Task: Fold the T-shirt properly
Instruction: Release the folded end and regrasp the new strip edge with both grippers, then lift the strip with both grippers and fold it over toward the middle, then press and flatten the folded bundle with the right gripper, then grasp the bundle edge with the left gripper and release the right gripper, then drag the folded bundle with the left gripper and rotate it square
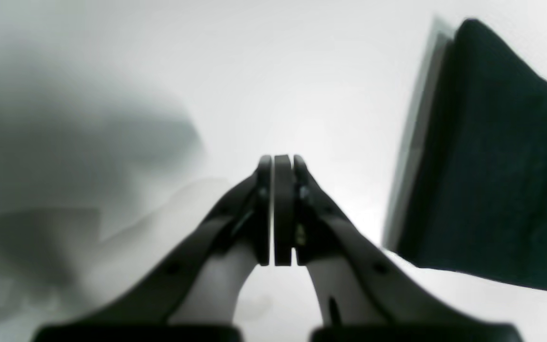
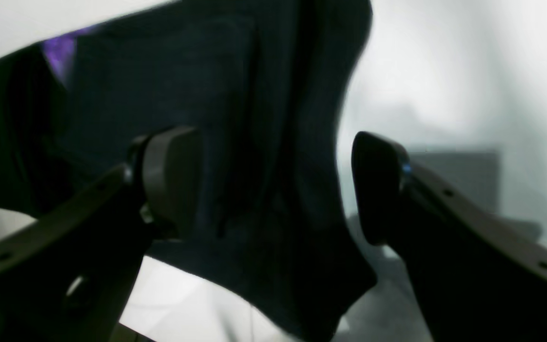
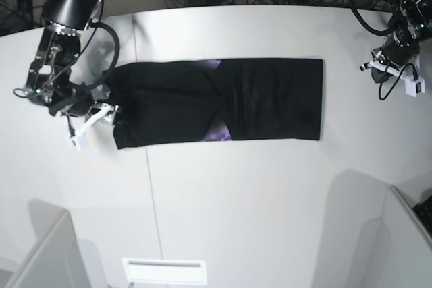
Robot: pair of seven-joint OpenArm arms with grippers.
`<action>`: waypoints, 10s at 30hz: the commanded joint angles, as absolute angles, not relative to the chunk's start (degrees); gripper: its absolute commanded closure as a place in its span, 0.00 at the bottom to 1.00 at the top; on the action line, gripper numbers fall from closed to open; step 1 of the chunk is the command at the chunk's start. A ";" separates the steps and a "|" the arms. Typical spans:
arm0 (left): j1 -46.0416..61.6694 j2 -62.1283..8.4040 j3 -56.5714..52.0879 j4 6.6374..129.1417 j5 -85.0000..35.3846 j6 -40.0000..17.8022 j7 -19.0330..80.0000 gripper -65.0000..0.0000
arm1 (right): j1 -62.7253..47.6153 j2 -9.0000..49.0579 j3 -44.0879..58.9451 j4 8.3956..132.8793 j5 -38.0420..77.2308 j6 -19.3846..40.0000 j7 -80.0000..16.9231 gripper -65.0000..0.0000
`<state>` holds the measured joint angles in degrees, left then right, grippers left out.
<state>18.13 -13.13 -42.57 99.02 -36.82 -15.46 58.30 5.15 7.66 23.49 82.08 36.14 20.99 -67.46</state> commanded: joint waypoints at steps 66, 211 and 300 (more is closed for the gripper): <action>2.95 -20.97 -9.36 88.04 -21.85 -15.78 53.76 1.00 | 0.48 1.63 2.77 104.31 37.14 8.92 -60.62 1.00; 14.55 -7.87 -26.86 102.99 -47.69 -29.32 61.49 1.00 | -8.92 3.12 -2.77 109.67 23.43 8.22 -46.11 1.00; -36.62 -22.90 57.10 81.80 -40.31 -24.22 57.36 1.00 | -26.95 -1.89 27.03 109.85 23.78 8.57 -37.85 1.00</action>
